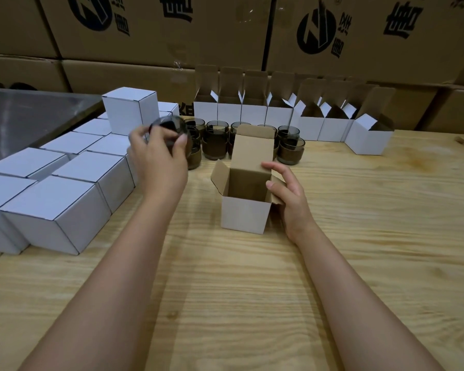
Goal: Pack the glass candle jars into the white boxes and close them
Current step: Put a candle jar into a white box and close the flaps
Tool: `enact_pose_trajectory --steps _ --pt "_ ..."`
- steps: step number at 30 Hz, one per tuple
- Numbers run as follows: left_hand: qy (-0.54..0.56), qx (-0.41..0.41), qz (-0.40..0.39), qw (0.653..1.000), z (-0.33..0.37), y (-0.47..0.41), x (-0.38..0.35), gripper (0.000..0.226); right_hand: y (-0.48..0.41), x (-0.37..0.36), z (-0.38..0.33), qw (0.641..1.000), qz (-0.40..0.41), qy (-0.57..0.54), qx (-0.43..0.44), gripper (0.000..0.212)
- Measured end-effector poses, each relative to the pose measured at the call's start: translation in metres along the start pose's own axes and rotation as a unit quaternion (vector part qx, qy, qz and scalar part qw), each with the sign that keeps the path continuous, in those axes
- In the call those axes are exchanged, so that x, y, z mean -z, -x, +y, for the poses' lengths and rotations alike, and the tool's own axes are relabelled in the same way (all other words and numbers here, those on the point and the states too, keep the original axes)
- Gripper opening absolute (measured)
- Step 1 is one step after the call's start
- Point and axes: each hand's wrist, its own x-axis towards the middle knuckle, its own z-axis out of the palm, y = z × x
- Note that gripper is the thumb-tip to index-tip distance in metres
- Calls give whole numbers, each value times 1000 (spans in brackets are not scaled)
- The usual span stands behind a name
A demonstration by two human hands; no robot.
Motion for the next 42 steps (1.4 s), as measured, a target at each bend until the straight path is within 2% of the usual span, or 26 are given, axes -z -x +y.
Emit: enact_pose_trajectory --steps 2,4,10,16,23,31,34,37,39,40,41,42 --pt "-17 -64 18 998 21 2 6 14 0 0 0 1000 -2 -2 1 33" --pt "-15 -112 2 994 41 8 7 15 0 0 -1 1000 -4 -2 3 33" --pt "-42 -161 -91 982 68 42 -9 22 0 -1 -1 999 -12 -32 7 32" --pt "-160 -160 -113 967 51 66 -28 37 -2 0 0 999 3 -42 -9 36" --pt "-244 -131 -129 952 42 76 -39 36 -3 1 1 999 -4 -35 3 44" --pt "-410 -166 -227 867 53 62 -37 61 -5 2 1 999 -2 -51 -9 45" --pt "-440 -155 -289 836 58 53 -37 60 -5 2 1 998 -1 -57 -17 45" --pt "-448 -143 -327 820 60 46 -37 56 -4 1 0 998 0 -54 -22 45" --pt "-441 -140 -337 820 62 45 -36 53 -4 1 -1 998 0 -51 -21 45" --pt "-418 -136 -337 832 62 45 -35 50 -4 1 -1 999 1 -49 -19 45" --pt "-370 -128 -329 859 60 46 -32 46 -3 1 -1 999 5 -47 -18 45" --pt "-286 -116 -305 901 57 46 -30 38 -3 0 -1 999 9 -47 -17 45"
